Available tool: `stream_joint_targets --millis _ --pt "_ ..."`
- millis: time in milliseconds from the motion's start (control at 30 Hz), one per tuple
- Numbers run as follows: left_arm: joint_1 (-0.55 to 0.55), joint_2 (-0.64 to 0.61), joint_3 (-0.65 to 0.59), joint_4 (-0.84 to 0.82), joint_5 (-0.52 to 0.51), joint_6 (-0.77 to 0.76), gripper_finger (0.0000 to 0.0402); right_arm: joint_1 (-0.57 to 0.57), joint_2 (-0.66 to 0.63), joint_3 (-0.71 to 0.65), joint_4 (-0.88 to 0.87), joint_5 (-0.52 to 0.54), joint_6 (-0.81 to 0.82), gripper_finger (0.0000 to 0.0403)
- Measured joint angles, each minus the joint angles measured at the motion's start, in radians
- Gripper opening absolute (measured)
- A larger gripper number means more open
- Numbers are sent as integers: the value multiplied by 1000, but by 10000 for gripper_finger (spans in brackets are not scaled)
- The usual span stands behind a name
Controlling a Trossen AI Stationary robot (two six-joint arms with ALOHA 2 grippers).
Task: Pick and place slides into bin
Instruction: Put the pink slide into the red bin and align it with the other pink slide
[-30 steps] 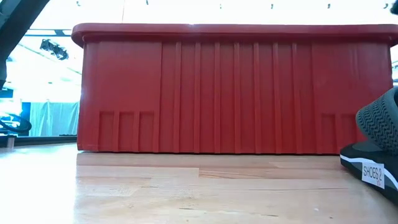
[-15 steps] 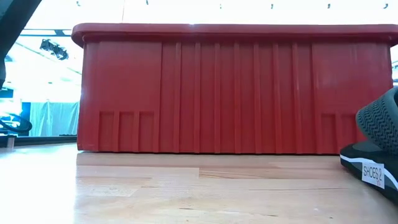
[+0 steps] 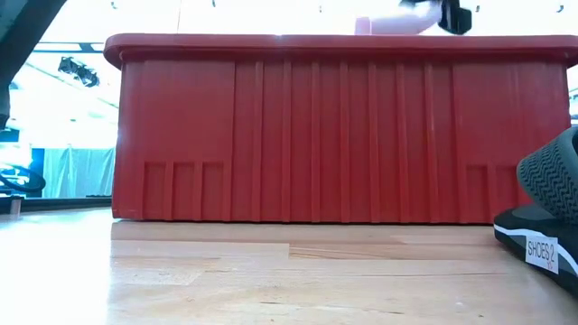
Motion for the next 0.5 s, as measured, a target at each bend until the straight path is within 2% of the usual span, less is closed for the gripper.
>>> stream_joint_targets --millis 233,500 --pt "58 0 0 -49 131 1 11 -150 88 -156 63 -15 106 0" --pt "82 0 0 -343 142 1 16 -248 183 -240 68 -10 181 0"
